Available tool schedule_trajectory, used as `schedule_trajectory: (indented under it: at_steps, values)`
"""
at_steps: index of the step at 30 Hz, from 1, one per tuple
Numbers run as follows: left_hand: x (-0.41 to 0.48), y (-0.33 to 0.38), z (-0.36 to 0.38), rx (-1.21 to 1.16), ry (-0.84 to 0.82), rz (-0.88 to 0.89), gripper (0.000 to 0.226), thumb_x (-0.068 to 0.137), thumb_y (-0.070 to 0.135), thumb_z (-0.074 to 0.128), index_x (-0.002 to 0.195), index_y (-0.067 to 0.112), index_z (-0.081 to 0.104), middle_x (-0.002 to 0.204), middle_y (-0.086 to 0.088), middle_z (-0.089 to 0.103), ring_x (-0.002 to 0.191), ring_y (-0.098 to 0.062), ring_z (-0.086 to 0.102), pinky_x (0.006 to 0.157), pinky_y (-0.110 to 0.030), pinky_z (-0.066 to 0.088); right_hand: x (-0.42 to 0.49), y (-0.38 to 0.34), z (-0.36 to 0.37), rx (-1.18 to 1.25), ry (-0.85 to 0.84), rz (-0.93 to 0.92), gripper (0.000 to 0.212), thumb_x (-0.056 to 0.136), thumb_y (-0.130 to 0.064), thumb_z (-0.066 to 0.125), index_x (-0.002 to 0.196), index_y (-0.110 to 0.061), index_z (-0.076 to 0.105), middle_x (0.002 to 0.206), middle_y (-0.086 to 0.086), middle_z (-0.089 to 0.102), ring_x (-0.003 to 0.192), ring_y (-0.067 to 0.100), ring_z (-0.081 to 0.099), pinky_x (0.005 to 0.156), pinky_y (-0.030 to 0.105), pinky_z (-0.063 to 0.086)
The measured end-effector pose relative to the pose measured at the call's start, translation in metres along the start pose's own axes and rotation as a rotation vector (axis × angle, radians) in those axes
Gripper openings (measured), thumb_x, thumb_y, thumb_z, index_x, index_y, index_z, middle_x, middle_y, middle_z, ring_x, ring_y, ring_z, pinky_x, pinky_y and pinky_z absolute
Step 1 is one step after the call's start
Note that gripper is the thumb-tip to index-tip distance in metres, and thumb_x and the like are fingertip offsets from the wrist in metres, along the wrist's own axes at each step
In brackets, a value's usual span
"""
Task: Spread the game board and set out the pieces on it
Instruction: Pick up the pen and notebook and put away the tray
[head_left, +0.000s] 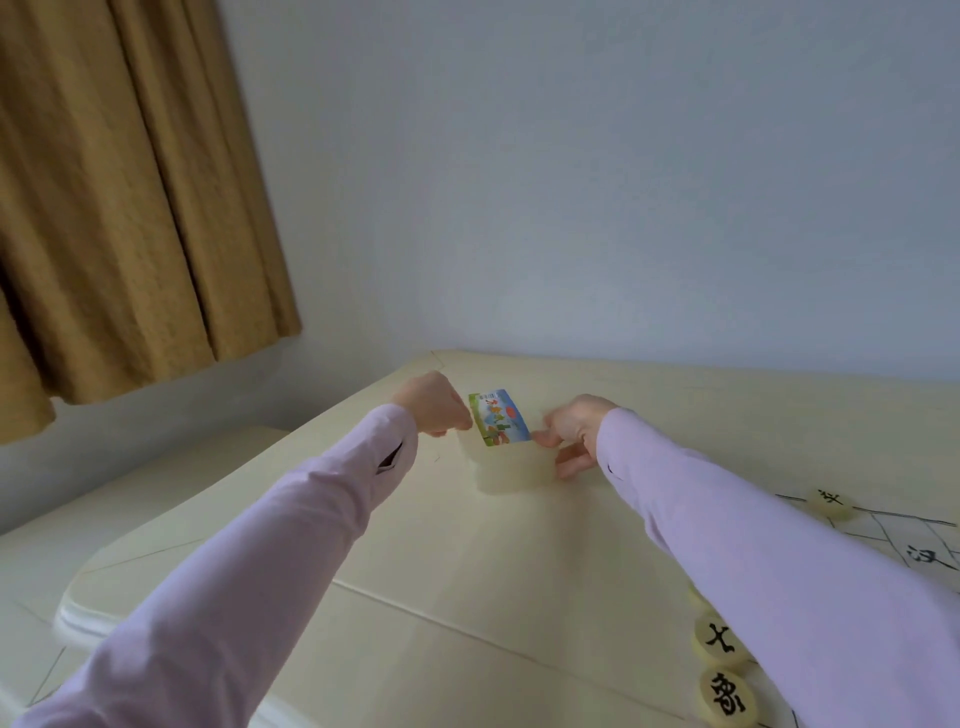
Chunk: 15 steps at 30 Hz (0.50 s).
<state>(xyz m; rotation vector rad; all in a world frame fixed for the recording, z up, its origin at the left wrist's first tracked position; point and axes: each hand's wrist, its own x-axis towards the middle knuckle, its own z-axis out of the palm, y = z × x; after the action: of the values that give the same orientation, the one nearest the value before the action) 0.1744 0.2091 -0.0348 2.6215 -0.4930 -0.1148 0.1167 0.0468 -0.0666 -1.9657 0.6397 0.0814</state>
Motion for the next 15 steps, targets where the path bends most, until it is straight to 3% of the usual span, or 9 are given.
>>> schedule_trajectory:
  at_steps: [2,5,8,10,12,13,15]
  values:
    - [0.002,-0.005,-0.003,0.087,0.085,0.015,0.035,0.084,0.03,0.069,0.114,0.012,0.068,0.089,-0.001,0.065,0.084,-0.017,0.057,0.068,-0.023,0.044,-0.003,0.001,-0.004,-0.019,-0.01,-0.023,0.042,0.087,-0.008,0.064,0.127,-0.01,0.056,0.092,0.01,0.055,0.085,0.032,0.064,0.09,0.046,0.053]
    - [0.008,-0.02,0.002,0.08,0.038,0.026,0.059,0.085,0.041,0.066,0.135,0.016,0.05,0.137,-0.002,0.05,0.123,-0.021,0.048,0.1,-0.028,0.036,-0.007,0.002,-0.004,-0.07,-0.035,-0.076,0.033,0.089,-0.006,0.062,0.121,-0.013,0.061,0.107,0.007,0.055,0.087,0.028,0.062,0.088,0.044,0.054]
    - [0.018,-0.028,0.008,0.064,-0.056,0.013,0.067,0.088,0.046,0.059,0.144,0.018,0.037,0.15,-0.002,0.036,0.136,-0.021,0.036,0.11,-0.031,0.027,-0.005,0.0,0.001,-0.104,-0.015,-0.06,0.027,0.09,-0.01,0.06,0.117,-0.004,0.06,0.094,0.013,0.057,0.078,0.029,0.062,0.086,0.045,0.055]
    - [0.023,-0.029,0.007,0.051,-0.068,-0.009,0.069,0.087,0.048,0.059,0.144,0.016,0.037,0.15,-0.003,0.036,0.136,-0.022,0.035,0.11,-0.033,0.027,-0.007,-0.003,0.002,-0.124,-0.031,-0.01,0.023,0.092,-0.015,0.059,0.108,0.0,0.054,0.079,0.015,0.055,0.067,0.028,0.061,0.077,0.04,0.058]
    - [0.024,-0.028,0.005,0.072,-0.074,-0.026,0.064,0.086,0.05,0.059,0.136,0.01,0.048,0.141,-0.006,0.045,0.126,-0.024,0.044,0.101,-0.032,0.034,-0.01,-0.004,0.001,-0.121,-0.054,0.034,0.024,0.093,-0.018,0.058,0.106,-0.001,0.047,0.081,0.016,0.054,0.053,0.024,0.06,0.057,0.031,0.056]
    - [0.024,-0.027,0.005,0.092,-0.072,-0.029,0.06,0.086,0.051,0.059,0.128,0.007,0.054,0.133,-0.007,0.051,0.115,-0.024,0.049,0.092,-0.03,0.037,-0.011,-0.004,0.001,-0.094,-0.064,0.037,0.025,0.094,-0.018,0.057,0.109,-0.002,0.045,0.089,0.016,0.054,0.05,0.024,0.06,0.056,0.031,0.055]
    - [0.023,-0.028,0.004,0.104,-0.052,-0.056,0.058,0.085,0.053,0.06,0.114,0.003,0.061,0.113,-0.008,0.057,0.094,-0.022,0.051,0.077,-0.027,0.038,-0.008,-0.003,0.002,-0.015,-0.062,0.02,0.026,0.092,-0.013,0.06,0.11,-0.004,0.042,0.105,0.014,0.046,0.057,0.026,0.06,0.067,0.037,0.055]
